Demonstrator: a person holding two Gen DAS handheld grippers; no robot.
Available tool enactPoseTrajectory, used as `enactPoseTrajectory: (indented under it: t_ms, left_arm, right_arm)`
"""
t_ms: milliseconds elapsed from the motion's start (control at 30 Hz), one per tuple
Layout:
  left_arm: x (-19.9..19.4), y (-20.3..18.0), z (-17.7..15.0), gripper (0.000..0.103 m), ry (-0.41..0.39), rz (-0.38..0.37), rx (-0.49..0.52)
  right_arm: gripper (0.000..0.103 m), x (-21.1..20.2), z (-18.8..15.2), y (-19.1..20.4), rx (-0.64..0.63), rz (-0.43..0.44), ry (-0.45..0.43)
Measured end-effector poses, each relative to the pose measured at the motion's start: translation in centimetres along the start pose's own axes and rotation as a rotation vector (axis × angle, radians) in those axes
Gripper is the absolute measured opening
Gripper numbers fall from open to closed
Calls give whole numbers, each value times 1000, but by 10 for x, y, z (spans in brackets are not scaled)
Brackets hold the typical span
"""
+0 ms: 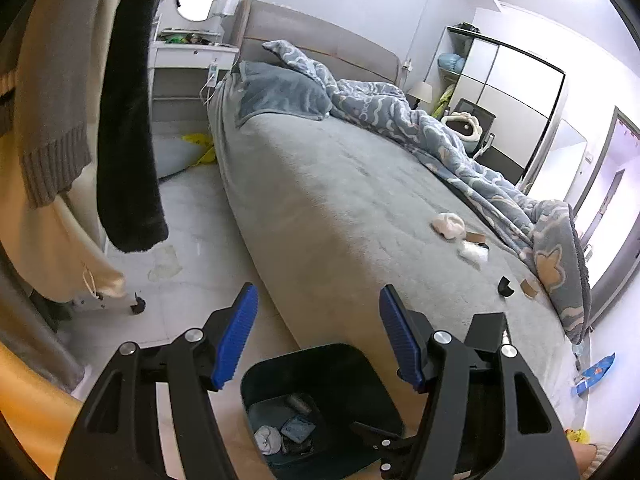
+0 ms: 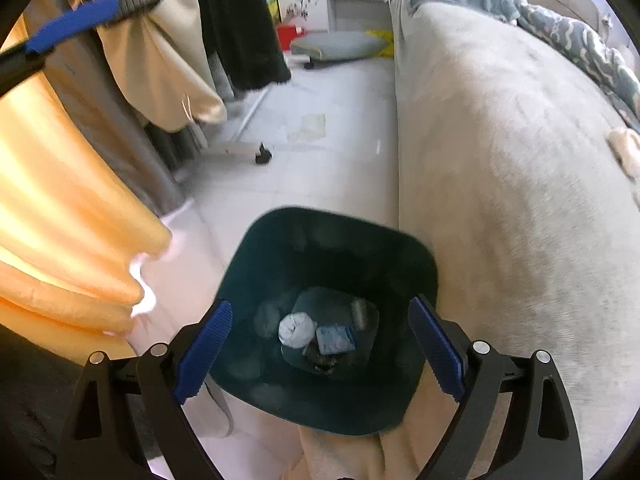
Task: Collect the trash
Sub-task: 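Lower the diaper pack into the bin and open the right tool, then move left tool to the black clip while right tool approaches the tape roll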
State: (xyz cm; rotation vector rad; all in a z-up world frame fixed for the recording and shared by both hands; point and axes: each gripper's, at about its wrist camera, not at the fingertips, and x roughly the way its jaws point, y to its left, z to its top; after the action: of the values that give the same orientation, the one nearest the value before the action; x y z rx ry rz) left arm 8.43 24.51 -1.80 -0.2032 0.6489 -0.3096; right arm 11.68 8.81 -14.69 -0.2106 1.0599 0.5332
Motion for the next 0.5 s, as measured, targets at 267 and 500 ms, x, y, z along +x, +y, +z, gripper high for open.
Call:
enactPoseTrajectory:
  t_ms: [267, 500]
  left_arm:
    - [0, -27, 10, 67, -29, -9, 16]
    - [1, -55, 23, 71, -64, -27, 45]
  right_arm:
    - [91, -37, -1, -23, 11, -31, -96]
    - [91, -68, -8, -55, 23, -69, -161]
